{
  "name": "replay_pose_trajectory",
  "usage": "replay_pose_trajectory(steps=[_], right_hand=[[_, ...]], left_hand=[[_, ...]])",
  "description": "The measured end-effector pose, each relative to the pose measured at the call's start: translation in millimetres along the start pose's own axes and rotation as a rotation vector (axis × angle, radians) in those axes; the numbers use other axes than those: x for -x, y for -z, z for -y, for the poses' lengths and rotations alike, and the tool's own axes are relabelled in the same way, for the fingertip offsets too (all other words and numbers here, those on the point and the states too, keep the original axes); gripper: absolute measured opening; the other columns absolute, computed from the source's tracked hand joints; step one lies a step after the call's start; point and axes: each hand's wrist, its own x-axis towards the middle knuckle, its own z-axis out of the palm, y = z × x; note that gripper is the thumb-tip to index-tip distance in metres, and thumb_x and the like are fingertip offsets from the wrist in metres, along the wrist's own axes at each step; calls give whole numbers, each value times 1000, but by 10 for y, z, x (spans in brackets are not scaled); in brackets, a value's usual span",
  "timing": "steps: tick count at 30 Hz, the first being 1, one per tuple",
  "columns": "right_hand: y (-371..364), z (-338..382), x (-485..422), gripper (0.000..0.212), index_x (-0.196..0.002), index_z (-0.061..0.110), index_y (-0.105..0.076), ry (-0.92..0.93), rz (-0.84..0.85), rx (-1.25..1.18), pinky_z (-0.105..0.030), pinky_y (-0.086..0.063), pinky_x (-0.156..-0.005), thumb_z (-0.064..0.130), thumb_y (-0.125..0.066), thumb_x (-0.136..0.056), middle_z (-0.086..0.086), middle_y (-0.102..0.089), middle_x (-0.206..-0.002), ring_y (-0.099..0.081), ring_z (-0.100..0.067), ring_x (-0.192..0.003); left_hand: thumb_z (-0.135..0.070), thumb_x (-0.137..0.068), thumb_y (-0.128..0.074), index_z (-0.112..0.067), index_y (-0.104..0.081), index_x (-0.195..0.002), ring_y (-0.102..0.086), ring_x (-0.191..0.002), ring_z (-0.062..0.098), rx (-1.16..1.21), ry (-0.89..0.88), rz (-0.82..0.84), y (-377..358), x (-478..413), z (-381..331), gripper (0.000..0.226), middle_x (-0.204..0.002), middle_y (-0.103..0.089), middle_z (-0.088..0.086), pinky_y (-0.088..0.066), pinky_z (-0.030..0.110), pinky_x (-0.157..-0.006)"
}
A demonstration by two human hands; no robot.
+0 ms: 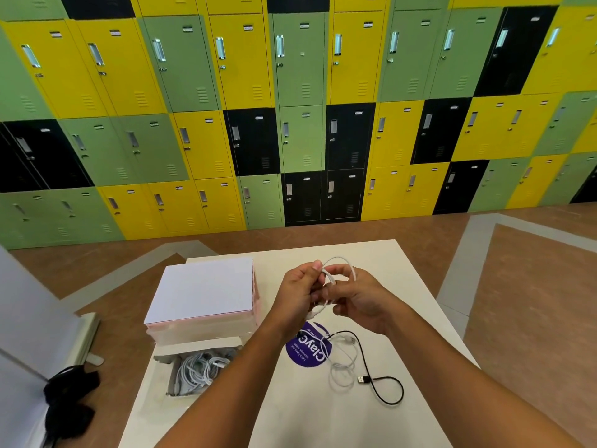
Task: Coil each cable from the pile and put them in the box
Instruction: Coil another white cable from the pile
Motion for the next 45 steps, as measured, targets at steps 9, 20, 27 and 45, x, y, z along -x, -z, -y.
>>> replay_pose_trajectory(steps=[9,20,27,45], right_hand=[[-23,-61,-8,50,-126,-9,-51,-133,-87,-68,-30,-54,-56,-10,-73,-81,-25,-66,-95,-61,-24,-64],[155,-207,97,8,-89,-2,-71,-240,217,375,-32,-55,-61,-8,-69,-84,-20,-68,-81,-65,-25,-66],[244,-379,148,13,-77,8,-68,-275,312,669,-36,-59,-71,-3,-75,-80,-17,-68,-81,-68,-29,-73],[-38,-230,-9,21,-104,10,-73,194,-42,509,-25,-45,-54,1,-55,-98,-1,-57,-66,-51,-12,-57]], left_hand=[[-30,-108,-41,-10,-57,-80,-35,-53,9,-1,-40,-118,6,-54,72,38,-55,-38,-5,-40,27,-60],[-28,-106,-47,-11,-55,-76,-31,-50,11,121,62,-345,194,-129,63,36,-54,-37,-4,-37,27,-52],[-30,-105,-48,-8,-57,-78,-35,-48,10,75,129,-383,254,-125,155,36,-52,-38,-4,-40,28,-53],[-31,-107,-45,-8,-56,-77,-37,-49,12,58,105,-294,122,-86,155,39,-52,-41,-2,-39,31,-56]])
